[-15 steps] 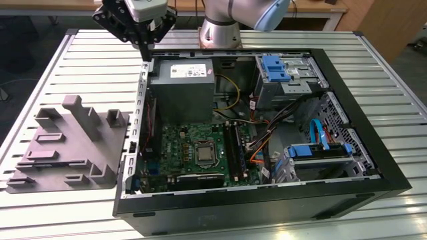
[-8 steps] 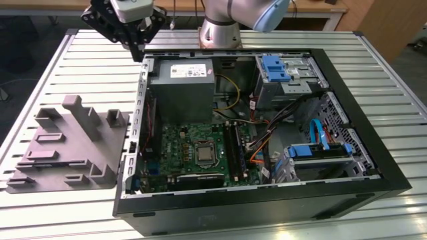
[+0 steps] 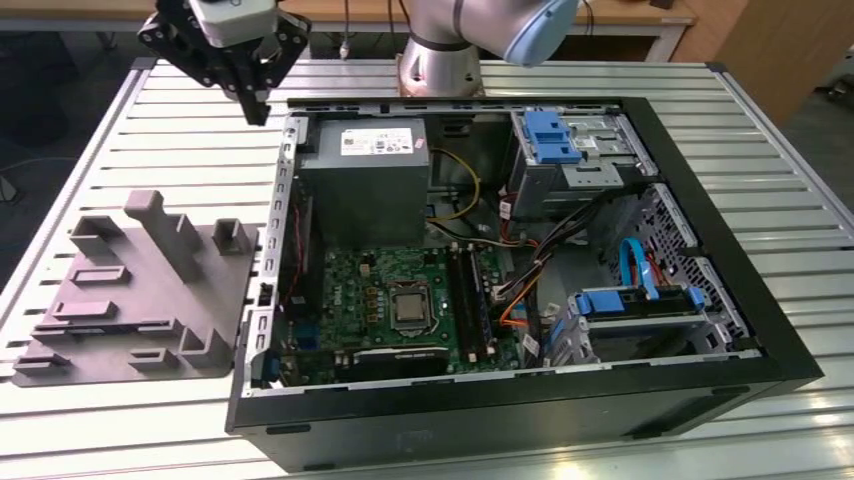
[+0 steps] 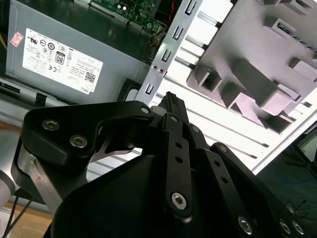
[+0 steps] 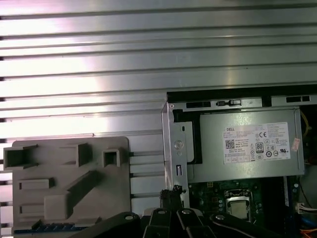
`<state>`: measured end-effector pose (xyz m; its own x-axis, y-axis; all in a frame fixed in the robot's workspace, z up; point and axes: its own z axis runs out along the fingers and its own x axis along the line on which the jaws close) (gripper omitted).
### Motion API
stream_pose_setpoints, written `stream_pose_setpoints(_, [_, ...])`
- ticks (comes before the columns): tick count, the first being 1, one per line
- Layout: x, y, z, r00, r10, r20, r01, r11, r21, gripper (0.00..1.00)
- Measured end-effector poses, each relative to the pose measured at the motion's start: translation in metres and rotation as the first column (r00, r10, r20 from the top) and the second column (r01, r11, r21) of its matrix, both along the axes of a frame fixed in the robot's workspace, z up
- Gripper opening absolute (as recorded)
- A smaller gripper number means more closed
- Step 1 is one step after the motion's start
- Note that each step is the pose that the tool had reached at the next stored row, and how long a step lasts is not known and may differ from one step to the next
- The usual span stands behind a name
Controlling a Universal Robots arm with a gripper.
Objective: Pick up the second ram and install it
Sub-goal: 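Reach for the second ram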
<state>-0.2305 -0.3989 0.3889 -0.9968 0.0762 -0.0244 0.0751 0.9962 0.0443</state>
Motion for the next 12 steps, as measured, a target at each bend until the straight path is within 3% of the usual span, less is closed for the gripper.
stream_pose_setpoints(7, [-0.014,0.0000,-0.0014,1.0000,0.000,0.0001,0.000,1.0000,0.0001,0.11])
stream_pose_setpoints(12, [-0.031,0.0000,-0.0032,1.0000,0.000,0.0001,0.000,1.0000,0.0002,0.11])
